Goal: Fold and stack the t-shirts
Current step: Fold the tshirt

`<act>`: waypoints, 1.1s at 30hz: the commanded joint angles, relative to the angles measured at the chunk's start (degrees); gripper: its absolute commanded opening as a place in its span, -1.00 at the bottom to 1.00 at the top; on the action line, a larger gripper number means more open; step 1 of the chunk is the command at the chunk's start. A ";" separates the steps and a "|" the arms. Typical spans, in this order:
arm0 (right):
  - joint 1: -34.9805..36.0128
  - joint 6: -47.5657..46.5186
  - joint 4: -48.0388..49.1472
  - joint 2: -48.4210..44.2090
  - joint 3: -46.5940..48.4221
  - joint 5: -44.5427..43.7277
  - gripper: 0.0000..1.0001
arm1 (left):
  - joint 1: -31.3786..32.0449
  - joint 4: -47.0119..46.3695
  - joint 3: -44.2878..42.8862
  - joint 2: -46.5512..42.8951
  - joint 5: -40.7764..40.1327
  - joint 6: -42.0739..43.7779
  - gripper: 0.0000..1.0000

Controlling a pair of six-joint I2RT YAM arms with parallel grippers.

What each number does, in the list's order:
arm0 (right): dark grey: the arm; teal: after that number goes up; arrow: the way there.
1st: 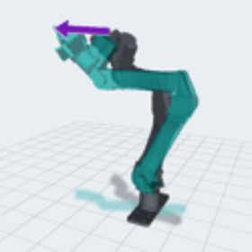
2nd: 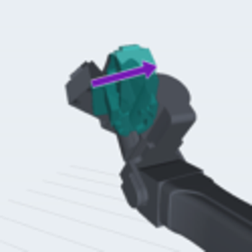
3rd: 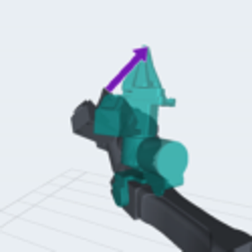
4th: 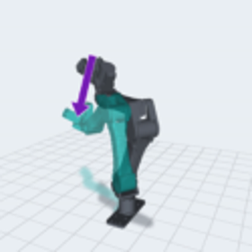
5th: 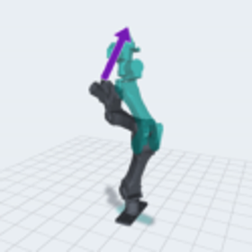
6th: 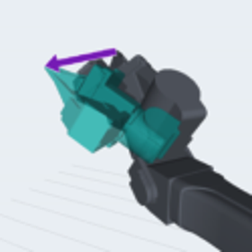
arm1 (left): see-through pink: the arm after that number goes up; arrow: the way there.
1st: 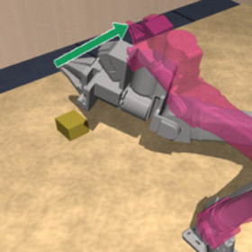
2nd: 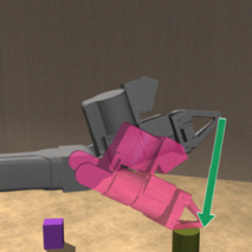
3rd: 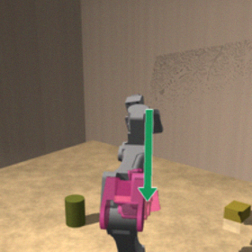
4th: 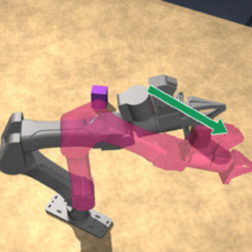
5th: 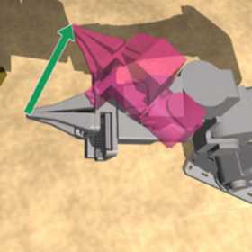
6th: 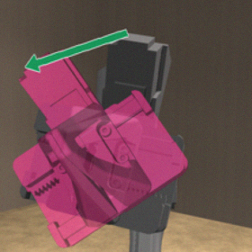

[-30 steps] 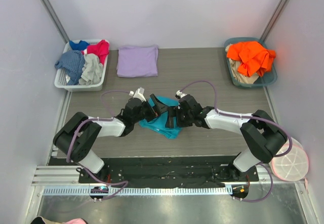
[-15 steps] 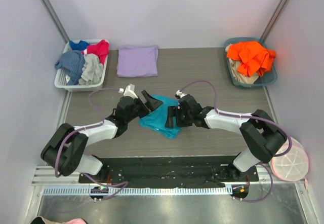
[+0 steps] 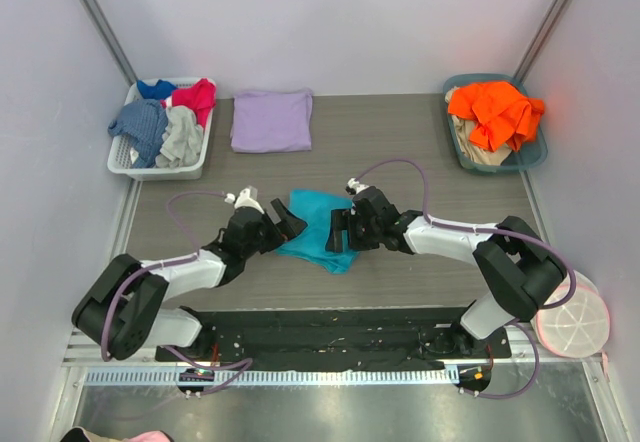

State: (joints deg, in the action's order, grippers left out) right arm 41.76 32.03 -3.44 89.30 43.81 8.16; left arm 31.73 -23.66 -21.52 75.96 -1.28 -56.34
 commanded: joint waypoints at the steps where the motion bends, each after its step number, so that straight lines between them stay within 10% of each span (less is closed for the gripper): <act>1: -0.10 0.05 -1.39 1.58 -1.45 -0.69 0.62 | -0.26 5.37 0.34 -4.40 -4.08 1.93 0.99; 14: -0.10 0.22 -3.06 -0.96 -1.10 -0.69 0.62 | -0.26 23.13 -6.60 -17.08 -11.28 10.01 0.99; 33: -0.01 -3.47 -15.72 -11.95 8.39 -2.89 0.64 | -0.35 14.08 -13.37 7.53 -3.91 13.97 0.99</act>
State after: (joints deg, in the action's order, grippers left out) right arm 41.76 30.04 -16.45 79.92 49.19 6.55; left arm 31.73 -6.15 -33.52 81.52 -6.28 -44.05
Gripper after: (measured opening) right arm 0.816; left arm 0.996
